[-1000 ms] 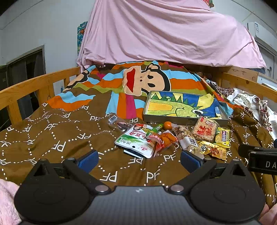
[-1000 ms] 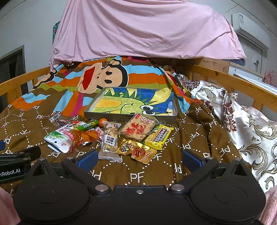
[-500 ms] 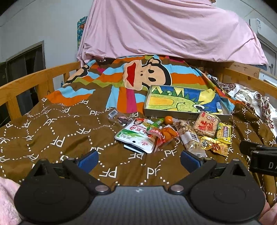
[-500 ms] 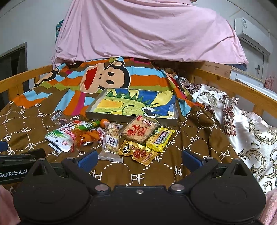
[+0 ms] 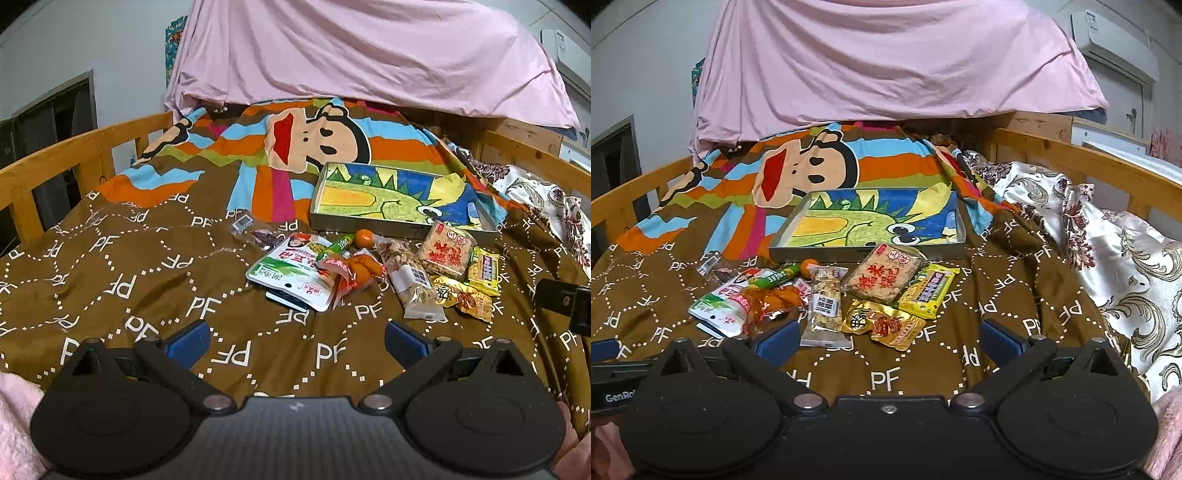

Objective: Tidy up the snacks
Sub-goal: 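Move both tools down toward the snack pile beside the metal tray, then grasp the nut bar with the right tool while the left tool grasps the orange spicy snack pack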

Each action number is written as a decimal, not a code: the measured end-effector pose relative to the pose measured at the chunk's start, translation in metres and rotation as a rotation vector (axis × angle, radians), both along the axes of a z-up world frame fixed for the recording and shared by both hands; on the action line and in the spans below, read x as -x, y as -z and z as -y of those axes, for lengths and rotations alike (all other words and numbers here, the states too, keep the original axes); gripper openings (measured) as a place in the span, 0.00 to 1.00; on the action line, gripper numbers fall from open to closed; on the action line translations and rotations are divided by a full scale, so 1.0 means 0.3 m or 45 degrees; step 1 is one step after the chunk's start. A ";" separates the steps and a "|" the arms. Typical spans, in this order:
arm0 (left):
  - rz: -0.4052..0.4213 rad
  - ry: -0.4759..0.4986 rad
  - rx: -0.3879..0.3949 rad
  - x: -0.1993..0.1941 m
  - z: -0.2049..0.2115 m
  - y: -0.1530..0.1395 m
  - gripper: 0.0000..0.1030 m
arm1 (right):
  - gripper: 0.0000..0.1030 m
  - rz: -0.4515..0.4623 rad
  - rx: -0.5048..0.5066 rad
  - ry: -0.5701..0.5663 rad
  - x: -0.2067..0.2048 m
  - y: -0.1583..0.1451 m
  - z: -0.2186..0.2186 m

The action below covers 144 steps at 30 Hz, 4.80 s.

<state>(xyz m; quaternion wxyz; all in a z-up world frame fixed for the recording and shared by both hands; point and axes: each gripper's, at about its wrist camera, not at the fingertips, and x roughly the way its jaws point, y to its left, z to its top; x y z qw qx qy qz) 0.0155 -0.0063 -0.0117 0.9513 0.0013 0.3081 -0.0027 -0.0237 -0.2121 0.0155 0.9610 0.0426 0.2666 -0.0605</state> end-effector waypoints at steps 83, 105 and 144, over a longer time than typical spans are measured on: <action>-0.093 0.969 -0.203 -0.550 0.066 0.145 0.98 | 0.66 -0.422 -0.077 -0.638 -0.773 0.208 -0.007; -0.098 1.049 -0.201 -0.561 0.133 0.168 0.97 | 0.38 -0.635 -0.253 -0.516 -0.821 0.261 0.025; -0.467 0.824 -0.153 -0.679 0.180 0.208 0.56 | 0.40 -0.604 -0.215 -0.441 -0.793 0.295 0.060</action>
